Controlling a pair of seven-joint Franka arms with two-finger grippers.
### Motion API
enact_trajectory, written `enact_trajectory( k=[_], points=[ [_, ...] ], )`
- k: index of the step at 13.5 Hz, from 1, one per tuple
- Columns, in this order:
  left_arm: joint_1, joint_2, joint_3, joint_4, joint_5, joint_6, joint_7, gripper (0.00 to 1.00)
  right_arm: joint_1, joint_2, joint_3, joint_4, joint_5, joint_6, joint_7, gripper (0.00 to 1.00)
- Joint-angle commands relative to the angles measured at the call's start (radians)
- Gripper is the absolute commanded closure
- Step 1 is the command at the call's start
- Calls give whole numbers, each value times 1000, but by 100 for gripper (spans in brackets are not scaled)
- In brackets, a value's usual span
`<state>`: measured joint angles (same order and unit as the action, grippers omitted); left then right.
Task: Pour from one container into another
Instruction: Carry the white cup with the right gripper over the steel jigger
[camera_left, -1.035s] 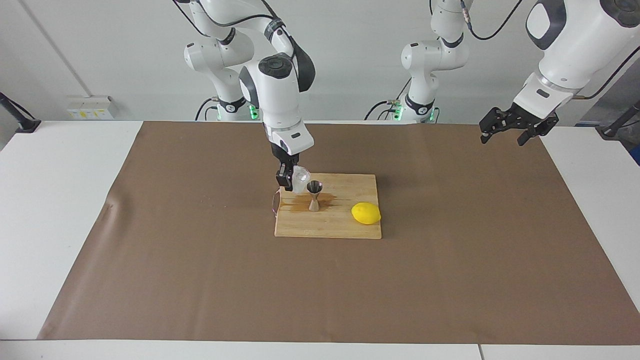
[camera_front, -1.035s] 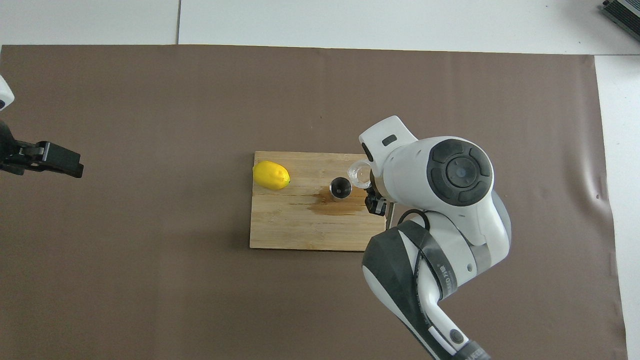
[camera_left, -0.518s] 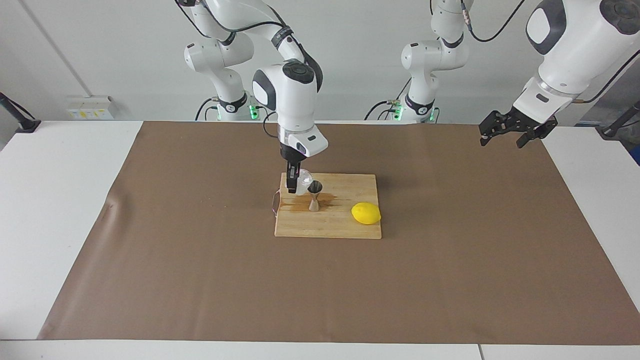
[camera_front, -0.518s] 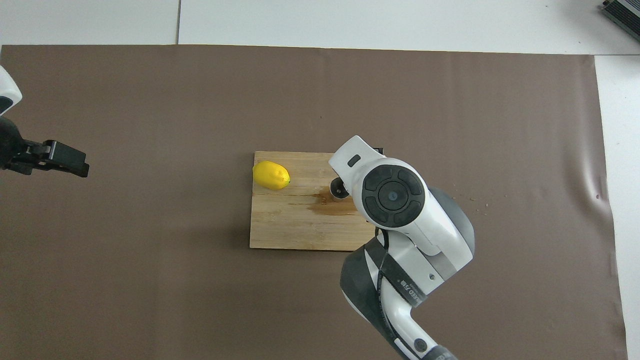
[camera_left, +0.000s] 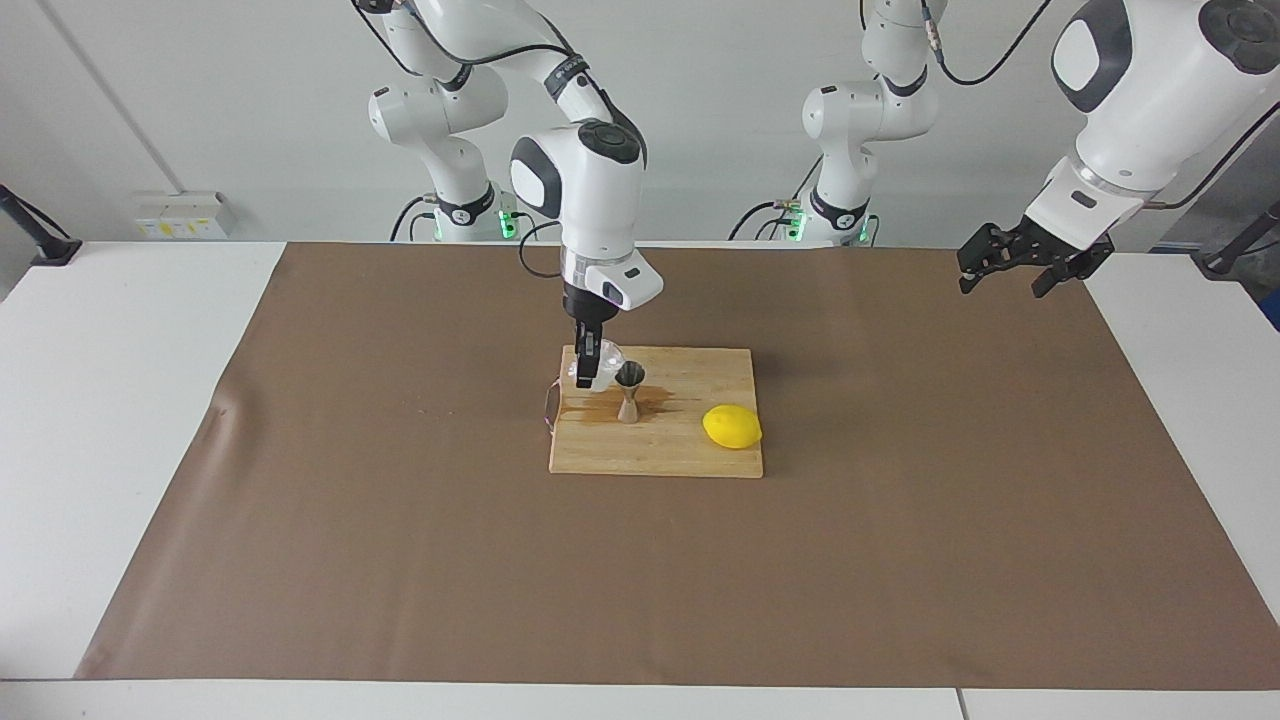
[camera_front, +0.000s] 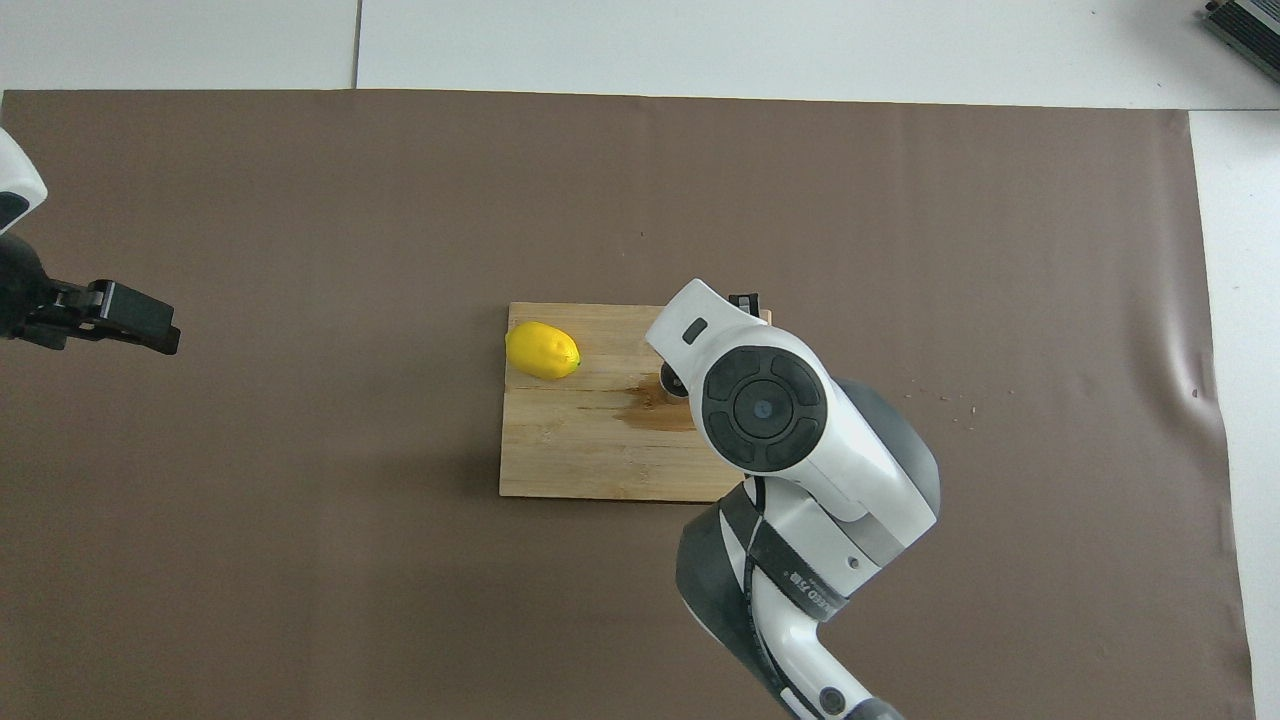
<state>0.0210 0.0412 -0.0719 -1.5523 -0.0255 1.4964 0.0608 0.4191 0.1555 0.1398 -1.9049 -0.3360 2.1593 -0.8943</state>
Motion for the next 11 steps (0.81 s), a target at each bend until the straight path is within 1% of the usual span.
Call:
enact_trajectory(
  k=[1,8,11],
  points=[
    [7,-1,0,-3,-13,5,16,0,7,15,6,24,-63,-1,-14,74],
    [-7,-3,-2,-5,-5,4,44,0,9,22,6,21,-153,24,-21,74],
    [-6,-4,-3,0,-1,4,44,0,29,29,6,18,-211,25,-20,74]
  ],
)
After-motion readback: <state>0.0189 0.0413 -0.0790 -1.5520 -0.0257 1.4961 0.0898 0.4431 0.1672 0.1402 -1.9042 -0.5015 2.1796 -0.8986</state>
